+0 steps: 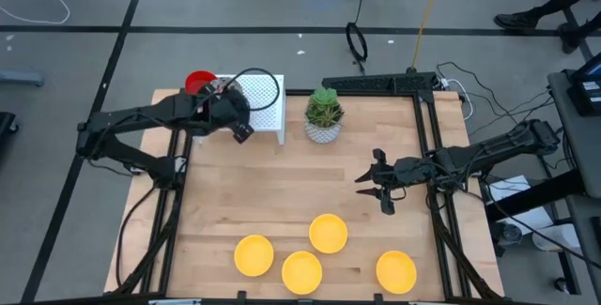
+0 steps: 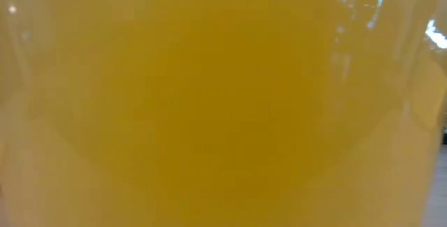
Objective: Pick & Place Mini bowls
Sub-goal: Stack the white patterned bowl on the white patterned bowls on the shelf
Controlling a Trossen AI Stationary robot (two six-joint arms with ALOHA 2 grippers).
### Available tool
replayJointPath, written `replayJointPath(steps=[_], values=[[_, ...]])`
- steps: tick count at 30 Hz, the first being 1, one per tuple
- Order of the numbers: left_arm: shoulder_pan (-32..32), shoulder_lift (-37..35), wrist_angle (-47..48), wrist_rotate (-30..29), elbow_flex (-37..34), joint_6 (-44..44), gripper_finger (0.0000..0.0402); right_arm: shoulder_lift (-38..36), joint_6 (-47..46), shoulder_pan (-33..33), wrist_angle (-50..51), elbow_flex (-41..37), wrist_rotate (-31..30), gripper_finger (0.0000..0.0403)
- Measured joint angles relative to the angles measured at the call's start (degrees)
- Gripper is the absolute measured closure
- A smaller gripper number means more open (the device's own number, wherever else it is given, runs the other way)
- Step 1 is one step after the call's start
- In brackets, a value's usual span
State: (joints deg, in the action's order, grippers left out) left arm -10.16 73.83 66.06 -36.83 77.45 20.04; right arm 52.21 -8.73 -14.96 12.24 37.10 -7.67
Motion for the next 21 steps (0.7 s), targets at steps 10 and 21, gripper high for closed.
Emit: replayJointPath(steps=[10, 21], values=[[-2.88, 2.95, 1.19, 4.89, 0.02, 1.5, 0.0376, 0.0, 0.46, 0.0, 0.28, 0.0, 0.01, 0.0271], [-4.1, 6.86, 1.4, 7.99, -0.04, 1.28, 0.0361, 0.0, 0.46, 0.0, 0.34, 0.0, 0.01, 0.0271]])
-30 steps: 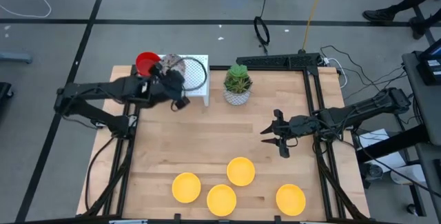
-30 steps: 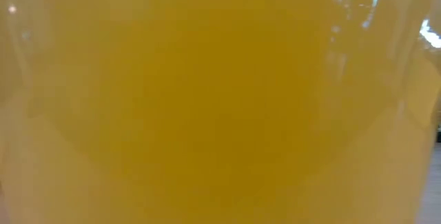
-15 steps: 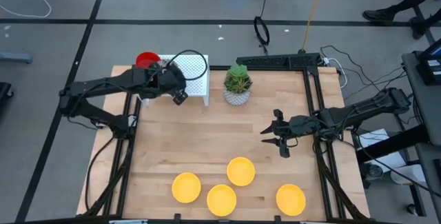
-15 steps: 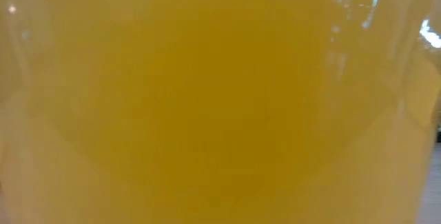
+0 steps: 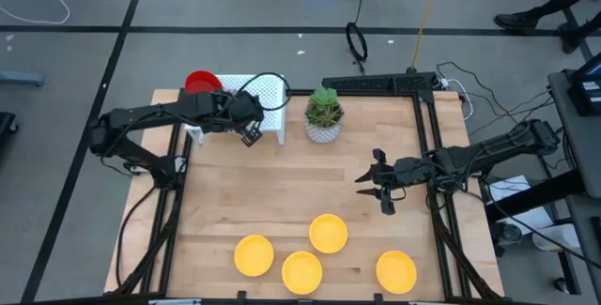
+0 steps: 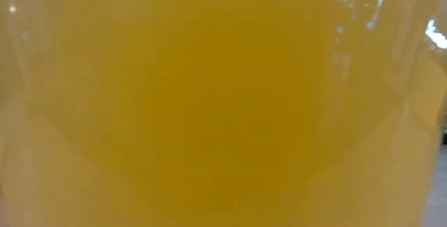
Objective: Pick & Place Mini bowls
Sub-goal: Stack the white patterned bowl on the white patterned bowls on the shelf, then put the yellow bowl on the shelf
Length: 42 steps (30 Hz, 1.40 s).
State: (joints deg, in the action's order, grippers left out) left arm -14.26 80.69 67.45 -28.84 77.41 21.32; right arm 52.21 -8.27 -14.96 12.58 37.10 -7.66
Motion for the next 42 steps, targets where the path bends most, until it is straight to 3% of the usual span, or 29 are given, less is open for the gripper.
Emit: replayJointPath(steps=[10, 27, 42], values=[[-0.29, 1.87, -0.21, 0.35, 0.0, 0.35, 0.0381, -0.02, 0.0, 0.0, 0.1, 0.0, 0.01, 0.0271], [-0.28, 1.49, 0.17, 0.41, 3.13, 0.28, 0.0192, -0.02, 0.0, 0.0, 0.08, 0.0, 0.02, 0.0271], [2.7, 0.56, -0.06, 2.31, 10.47, -0.71, 0.0179, -0.01, -1.51, -0.02, -0.06, 0.0, 0.25, 0.0271]])
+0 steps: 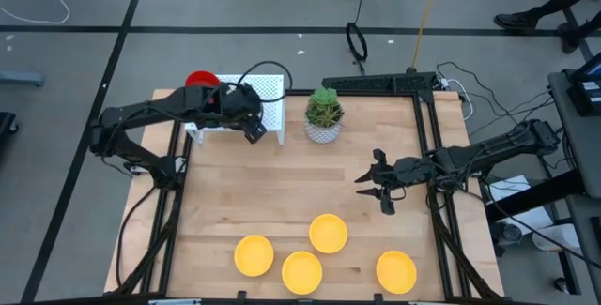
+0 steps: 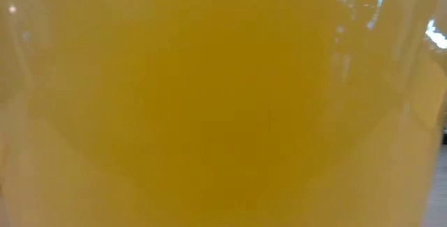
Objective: Pick & Place Mini bowls
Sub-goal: Put the yellow bowl on the shelf
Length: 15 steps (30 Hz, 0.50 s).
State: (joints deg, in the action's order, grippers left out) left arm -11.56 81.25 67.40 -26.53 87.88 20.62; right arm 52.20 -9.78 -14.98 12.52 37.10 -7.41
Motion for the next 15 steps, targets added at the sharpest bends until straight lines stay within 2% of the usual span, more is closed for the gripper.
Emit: replayJointPath(steps=[8, 15], values=[[6.1, 1.11, -10.72, 11.92, -0.02, 2.04, 0.0179, 1.5, -3.05, -2.72, -1.65, 0.0, 0.1, 0.0271], [13.74, 5.19, -15.17, 13.03, -0.02, 2.33, 0.0179, 6.79, -5.18, -8.5, -4.71, 0.0, 0.03, 0.0271]])
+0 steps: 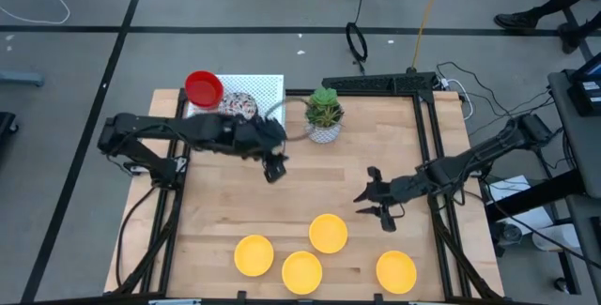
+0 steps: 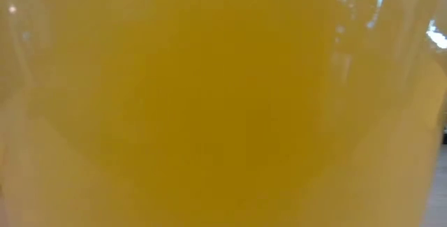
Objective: Pick & Place Mini bowls
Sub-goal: Put the yellow bowl on the shelf
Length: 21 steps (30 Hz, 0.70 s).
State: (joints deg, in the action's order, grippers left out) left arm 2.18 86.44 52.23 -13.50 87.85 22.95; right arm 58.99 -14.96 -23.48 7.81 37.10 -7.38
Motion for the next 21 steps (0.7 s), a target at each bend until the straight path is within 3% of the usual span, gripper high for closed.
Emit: replayJointPath(steps=[12, 21], values=[[9.41, 9.88, 0.0, -0.02, -0.04, 3.72, 0.0179, 11.45, 1.07, -7.79, -13.39, 0.0, 0.24, 0.0271], [14.02, 10.26, 0.0, -0.14, -0.07, 10.04, 0.0179, 24.06, 3.41, -12.24, -19.81, 2.52, 3.04, 0.0271]])
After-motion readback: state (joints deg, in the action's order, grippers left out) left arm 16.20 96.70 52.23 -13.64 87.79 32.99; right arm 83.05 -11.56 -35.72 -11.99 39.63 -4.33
